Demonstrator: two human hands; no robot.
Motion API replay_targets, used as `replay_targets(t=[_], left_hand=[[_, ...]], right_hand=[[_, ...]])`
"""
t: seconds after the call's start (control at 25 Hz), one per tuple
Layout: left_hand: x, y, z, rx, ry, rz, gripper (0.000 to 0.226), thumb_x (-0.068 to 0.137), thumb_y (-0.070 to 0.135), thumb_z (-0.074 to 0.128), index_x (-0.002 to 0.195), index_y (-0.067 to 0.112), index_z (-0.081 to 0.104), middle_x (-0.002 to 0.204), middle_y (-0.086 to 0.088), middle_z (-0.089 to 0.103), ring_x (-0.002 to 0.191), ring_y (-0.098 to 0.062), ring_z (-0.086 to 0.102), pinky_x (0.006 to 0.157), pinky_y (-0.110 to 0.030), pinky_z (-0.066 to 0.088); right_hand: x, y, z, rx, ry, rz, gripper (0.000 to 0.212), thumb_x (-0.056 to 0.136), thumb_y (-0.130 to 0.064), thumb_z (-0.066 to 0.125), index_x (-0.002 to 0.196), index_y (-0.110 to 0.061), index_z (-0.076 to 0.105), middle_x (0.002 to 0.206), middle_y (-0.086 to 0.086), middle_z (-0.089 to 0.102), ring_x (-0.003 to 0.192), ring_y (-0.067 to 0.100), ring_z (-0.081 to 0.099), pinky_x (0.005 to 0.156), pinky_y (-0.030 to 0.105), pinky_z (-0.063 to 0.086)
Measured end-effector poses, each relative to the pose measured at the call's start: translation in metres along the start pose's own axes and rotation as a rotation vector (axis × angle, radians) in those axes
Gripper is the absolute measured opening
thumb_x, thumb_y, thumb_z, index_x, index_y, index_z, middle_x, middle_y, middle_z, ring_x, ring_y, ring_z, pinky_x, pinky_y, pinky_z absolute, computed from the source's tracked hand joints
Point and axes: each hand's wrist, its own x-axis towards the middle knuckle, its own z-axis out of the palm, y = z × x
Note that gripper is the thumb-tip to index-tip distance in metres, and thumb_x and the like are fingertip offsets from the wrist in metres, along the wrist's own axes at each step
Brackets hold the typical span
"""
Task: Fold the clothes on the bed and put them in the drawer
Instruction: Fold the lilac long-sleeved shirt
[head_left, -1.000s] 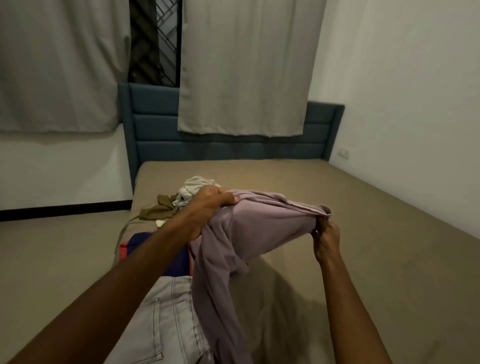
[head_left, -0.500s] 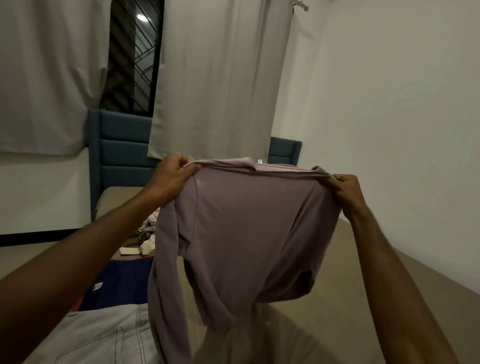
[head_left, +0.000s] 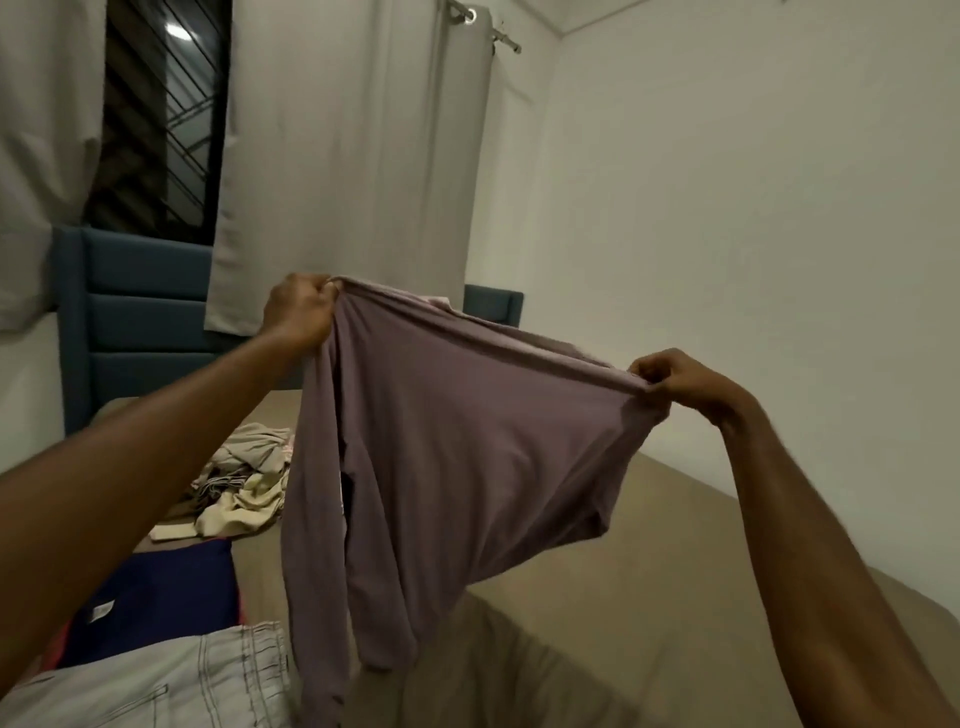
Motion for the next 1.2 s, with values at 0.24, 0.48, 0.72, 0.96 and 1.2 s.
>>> replay_targets(t=[0.24, 0.48, 0.72, 0.96, 1.2], left_hand=[[0.015, 0.034, -0.026, -0.462, 0.028, -0.263, 0.017, 0.096, 0.017, 0.071, 0.086, 0.003, 0.072, 0.082, -0.009, 0.063, 0.080, -0.019, 0.060, 0.072, -0.032, 0.047], [-0.003, 0.054, -0.051, -0.550, -0.061, -0.225, 0.045, 0.081, 0.046, 0.084, 0.063, 0.012, 0.060, 0.064, -0.002, 0.056, 0.060, -0.016, 0.053, 0.063, -0.027, 0.046], [-0.028, 0.084, -0.073, -0.495, -0.282, -0.145, 0.053, 0.082, 0.062, 0.074, 0.075, 0.012, 0.061, 0.077, -0.006, 0.063, 0.072, -0.023, 0.059, 0.069, -0.034, 0.050], [-0.040, 0.075, -0.102, -0.455, -0.782, -0.016, 0.076, 0.031, 0.066, 0.097, 0.077, 0.010, 0.075, 0.074, -0.005, 0.067, 0.062, -0.014, 0.061, 0.054, -0.022, 0.052], [-0.049, 0.031, -0.032, -0.639, -0.881, -0.173, 0.034, 0.079, 0.031, 0.084, 0.096, 0.003, 0.075, 0.089, -0.008, 0.070, 0.070, -0.012, 0.066, 0.060, -0.021, 0.057]], right_hand=[[-0.031, 0.018, 0.004, 0.180, 0.297, 0.098, 0.016, 0.067, 0.005, 0.049, 0.065, 0.008, 0.065, 0.066, 0.008, 0.056, 0.070, 0.020, 0.049, 0.070, 0.035, 0.040], [-0.071, -0.036, -0.044, 0.875, 0.673, 0.009, 0.020, 0.073, -0.011, 0.046, 0.063, -0.014, 0.063, 0.062, -0.002, 0.058, 0.058, 0.016, 0.051, 0.055, 0.025, 0.043], [-0.113, -0.056, -0.066, 0.847, 0.607, -0.112, 0.032, 0.086, -0.013, 0.054, 0.059, -0.021, 0.071, 0.064, -0.005, 0.062, 0.063, 0.011, 0.056, 0.067, 0.024, 0.043], [-0.145, -0.044, -0.102, 0.511, 0.481, -0.090, 0.031, 0.093, -0.023, 0.069, 0.104, 0.006, 0.070, 0.094, 0.012, 0.069, 0.083, 0.023, 0.062, 0.073, 0.030, 0.050], [-0.129, 0.009, -0.091, 0.377, 0.389, 0.080, 0.033, 0.098, -0.031, 0.068, 0.118, -0.006, 0.074, 0.112, 0.019, 0.071, 0.097, 0.028, 0.064, 0.095, 0.044, 0.046]])
